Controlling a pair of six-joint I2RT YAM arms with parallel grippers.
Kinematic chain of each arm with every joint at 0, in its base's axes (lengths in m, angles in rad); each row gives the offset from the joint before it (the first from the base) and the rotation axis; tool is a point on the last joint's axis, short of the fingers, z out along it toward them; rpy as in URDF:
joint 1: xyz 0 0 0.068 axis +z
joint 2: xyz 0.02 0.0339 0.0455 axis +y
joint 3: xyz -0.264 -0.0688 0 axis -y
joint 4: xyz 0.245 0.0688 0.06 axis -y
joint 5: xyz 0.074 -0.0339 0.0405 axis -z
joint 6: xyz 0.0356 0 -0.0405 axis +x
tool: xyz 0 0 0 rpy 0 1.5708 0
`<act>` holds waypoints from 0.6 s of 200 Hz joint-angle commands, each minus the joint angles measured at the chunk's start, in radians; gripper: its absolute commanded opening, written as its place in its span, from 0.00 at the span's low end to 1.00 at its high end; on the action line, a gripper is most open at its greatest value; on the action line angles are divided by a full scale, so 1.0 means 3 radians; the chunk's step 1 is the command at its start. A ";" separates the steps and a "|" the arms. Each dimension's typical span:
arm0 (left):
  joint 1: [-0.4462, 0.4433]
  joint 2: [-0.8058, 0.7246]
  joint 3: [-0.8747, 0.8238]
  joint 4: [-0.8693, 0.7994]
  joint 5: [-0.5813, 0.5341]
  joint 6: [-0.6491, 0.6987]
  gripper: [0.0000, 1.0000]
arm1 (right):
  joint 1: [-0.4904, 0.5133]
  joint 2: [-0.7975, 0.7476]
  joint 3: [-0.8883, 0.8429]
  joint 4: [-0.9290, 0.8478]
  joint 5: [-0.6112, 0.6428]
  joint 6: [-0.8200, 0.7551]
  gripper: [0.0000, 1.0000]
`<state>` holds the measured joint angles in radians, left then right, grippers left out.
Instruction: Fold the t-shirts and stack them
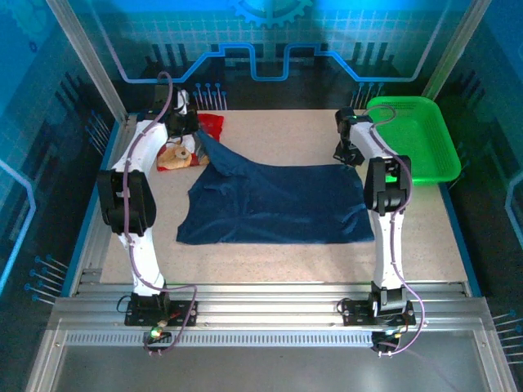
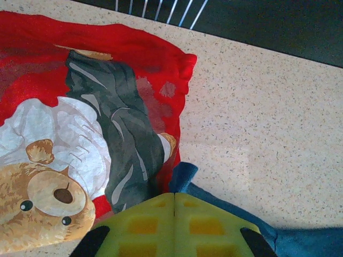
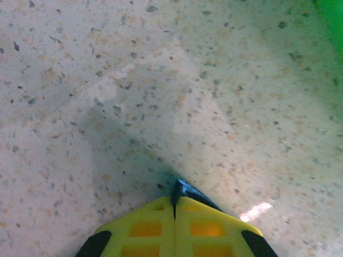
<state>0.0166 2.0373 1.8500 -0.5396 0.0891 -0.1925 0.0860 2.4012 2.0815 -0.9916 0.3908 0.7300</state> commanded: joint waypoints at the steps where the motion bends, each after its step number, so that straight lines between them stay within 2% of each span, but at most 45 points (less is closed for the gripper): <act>1: -0.0009 -0.0242 -0.0009 0.0083 0.0112 -0.0039 0.00 | -0.0071 -0.0452 -0.0162 0.0237 0.0061 -0.0143 0.00; 54: -0.0009 -0.0452 -0.0278 0.0239 0.0258 -0.0092 0.00 | -0.0090 -0.0820 -0.0653 0.0505 -0.0140 -0.0287 0.00; 120: -0.0009 -0.1056 -0.1061 0.0452 0.0330 -0.0174 0.00 | -0.0102 -0.1252 -0.1340 0.0787 -0.0238 -0.0367 0.00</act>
<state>0.0166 1.8183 1.6051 -0.4480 0.1574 -0.2146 0.0689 2.0968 1.7306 -0.7959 0.3389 0.6403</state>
